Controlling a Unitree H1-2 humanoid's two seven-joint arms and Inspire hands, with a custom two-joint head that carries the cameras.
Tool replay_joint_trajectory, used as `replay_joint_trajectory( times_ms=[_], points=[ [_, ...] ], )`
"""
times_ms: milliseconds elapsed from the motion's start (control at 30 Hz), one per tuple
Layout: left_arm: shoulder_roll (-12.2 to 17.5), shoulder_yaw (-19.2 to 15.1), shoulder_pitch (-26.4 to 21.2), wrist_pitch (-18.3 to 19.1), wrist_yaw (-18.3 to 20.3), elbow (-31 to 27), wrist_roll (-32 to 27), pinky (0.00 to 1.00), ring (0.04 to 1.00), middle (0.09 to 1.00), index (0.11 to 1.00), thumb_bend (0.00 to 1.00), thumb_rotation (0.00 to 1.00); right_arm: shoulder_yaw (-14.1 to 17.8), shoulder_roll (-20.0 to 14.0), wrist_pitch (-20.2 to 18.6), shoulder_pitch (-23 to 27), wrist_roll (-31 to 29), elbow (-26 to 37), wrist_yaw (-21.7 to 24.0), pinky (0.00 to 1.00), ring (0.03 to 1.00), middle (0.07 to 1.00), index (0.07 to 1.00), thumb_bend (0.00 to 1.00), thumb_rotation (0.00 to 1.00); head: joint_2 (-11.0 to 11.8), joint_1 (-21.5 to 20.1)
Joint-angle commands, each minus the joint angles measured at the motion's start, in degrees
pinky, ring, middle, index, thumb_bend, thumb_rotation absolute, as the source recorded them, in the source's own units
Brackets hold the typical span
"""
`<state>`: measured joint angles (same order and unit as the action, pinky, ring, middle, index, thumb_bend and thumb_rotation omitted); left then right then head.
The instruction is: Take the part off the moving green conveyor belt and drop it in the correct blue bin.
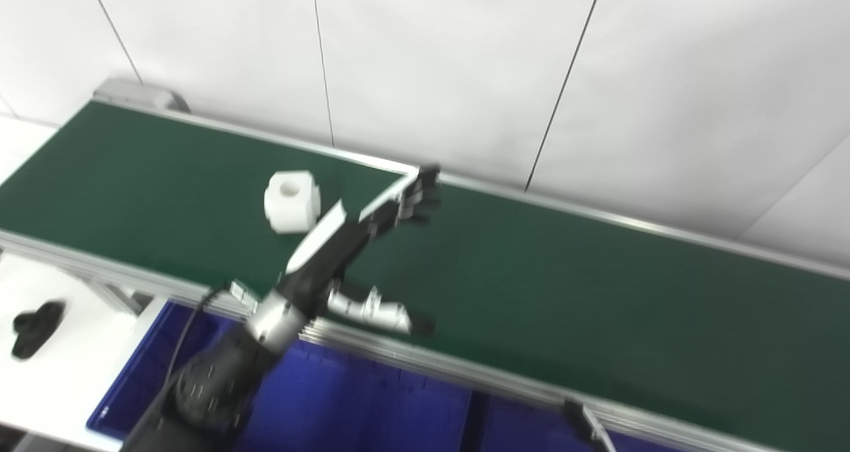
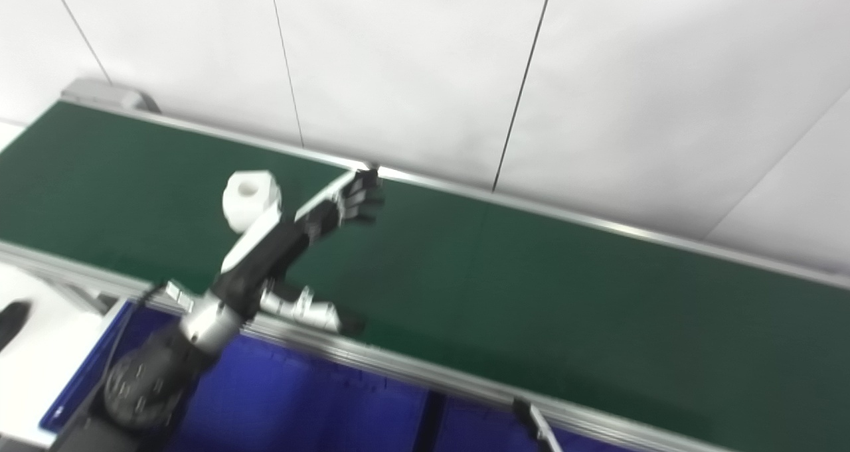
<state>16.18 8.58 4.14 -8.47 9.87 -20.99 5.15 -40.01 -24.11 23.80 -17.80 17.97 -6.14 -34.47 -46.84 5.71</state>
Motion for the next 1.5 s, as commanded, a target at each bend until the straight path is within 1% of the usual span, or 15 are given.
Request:
replay_joint_trajectory(
  times_ms=[0, 67, 233, 367, 500, 567, 700, 767, 867, 933, 1033, 1100, 1233, 1300, 1467],
  points=[
    [0.31, -1.1, -2.65, 0.8, -0.08, 0.79, 1.3, 0.81, 0.904, 0.968, 0.97, 0.8, 0.29, 1.51, -0.5, 3.12, -0.46, -2.01, 2.28, 0.72, 0.84, 0.853, 0.867, 0.896, 0.8, 0.78, -0.28, 0.31],
    [0.44, -1.92, -4.11, 0.45, -0.21, 3.54, 2.13, 0.8, 0.904, 0.975, 0.971, 0.8, 0.28, 2.22, -0.37, 3.12, -0.61, -3.74, 2.61, 1.84, 0.85, 0.859, 0.869, 0.896, 0.8, 0.79, -0.28, 0.31],
    [1.62, -3.3, -6.76, -0.63, -0.05, 9.1, 4.53, 0.81, 0.908, 0.985, 0.971, 0.79, 0.28, 3.21, -0.34, 3.12, -0.59, -4.28, 3.16, 3.37, 0.84, 0.858, 0.862, 0.89, 0.79, 0.79, -0.86, 0.3],
    [3.12, -4.01, -8.92, -0.63, -0.1, 12.42, 7.29, 0.83, 0.918, 0.995, 0.97, 0.8, 0.28, 3.04, -0.28, 3.12, -0.35, -4.78, 3.42, 3.8, 0.83, 0.845, 0.853, 0.879, 0.79, 0.77, -0.07, 0.33],
    [4.44, -4.29, -11.31, 0.05, 0.13, 15.94, 9.4, 0.84, 0.923, 1.0, 0.97, 0.81, 0.29, 2.29, -0.06, 3.12, 0.16, -2.41, 2.53, 1.89, 0.82, 0.833, 0.846, 0.876, 0.84, 0.75, 1.02, 0.32],
    [5.02, -4.2, -12.62, 0.86, -0.34, 17.79, 11.53, 0.87, 0.95, 0.997, 0.962, 0.83, 0.31, 2.06, -0.01, 3.12, 0.12, -2.83, 2.57, 2.21, 0.82, 0.836, 0.846, 0.878, 0.88, 0.72, 1.38, 0.36],
    [5.73, -4.12, -14.3, 1.31, -1.02, 19.89, 15.08, 0.92, 0.976, 0.985, 0.952, 0.84, 0.29, 1.6, -0.04, 3.12, 0.29, -2.34, 2.34, 1.77, 0.82, 0.838, 0.846, 0.88, 0.89, 0.71, 1.74, 0.66],
    [6.25, -4.17, -15.26, 2.76, -0.9, 20.63, 17.02, 0.91, 0.975, 0.985, 0.953, 0.85, 0.27, 1.52, -0.07, 3.12, 0.43, -1.78, 2.04, 1.66, 0.82, 0.837, 0.846, 0.881, 0.89, 0.72, 1.88, 0.89],
    [7.25, -4.1, -16.97, 4.84, -1.03, 22.17, 20.38, 0.84, 0.964, 0.997, 0.959, 0.86, 0.26, 1.5, -0.04, 3.12, 0.57, -1.46, 1.7, 1.88, 0.83, 0.843, 0.849, 0.887, 0.89, 0.72, 2.23, 1.06],
    [8.05, -3.8, -18.38, 5.59, -1.83, 23.85, 23.42, 0.87, 0.963, 0.994, 0.95, 0.89, 0.25, 1.53, 0.24, 3.12, 0.66, -1.38, 1.4, 1.63, 0.82, 0.834, 0.842, 0.878, 0.9, 0.7, 2.3, 1.09],
    [9.15, -2.91, -20.29, 6.58, -2.67, 25.84, 28.23, 0.98, 0.997, 0.999, 0.933, 0.91, 0.23, 1.03, 0.43, 3.12, 1.08, -1.84, 0.92, 1.43, 0.82, 0.831, 0.839, 0.877, 0.89, 0.68, 2.53, 1.21],
    [9.88, -2.06, -21.35, 7.07, -2.99, 27.03, 30.94, 1.0, 0.999, 1.0, 0.93, 0.92, 0.22, 0.64, 0.45, 3.12, 1.36, -1.74, 0.68, 1.09, 0.83, 0.832, 0.84, 0.88, 0.88, 0.68, 2.62, 1.33],
    [12.01, 1.57, -23.9, 9.73, -1.92, 29.79, 38.41, 1.0, 1.0, 1.0, 0.927, 0.96, 0.24, 0.28, 0.26, 3.12, 1.58, -1.15, 0.38, 0.55, 0.83, 0.832, 0.84, 0.883, 0.87, 0.69, 2.67, 1.49],
    [12.54, 2.72, -24.5, 10.79, -1.12, 30.31, 39.94, 1.0, 1.0, 1.0, 0.927, 0.96, 0.24, 0.09, 0.28, 3.12, 1.69, -1.51, 0.31, 0.4, 0.82, 0.831, 0.84, 0.882, 0.87, 0.69, 2.65, 1.61],
    [13.05, 5.25, -25.45, 13.51, 2.16, 31.64, 41.31, 1.0, 1.0, 1.0, 0.896, 0.97, 0.17, -0.52, 0.14, 3.12, 2.06, -1.47, 0.05, -0.53, 0.82, 0.832, 0.84, 0.881, 0.87, 0.68, 2.57, 1.91]
  ],
)
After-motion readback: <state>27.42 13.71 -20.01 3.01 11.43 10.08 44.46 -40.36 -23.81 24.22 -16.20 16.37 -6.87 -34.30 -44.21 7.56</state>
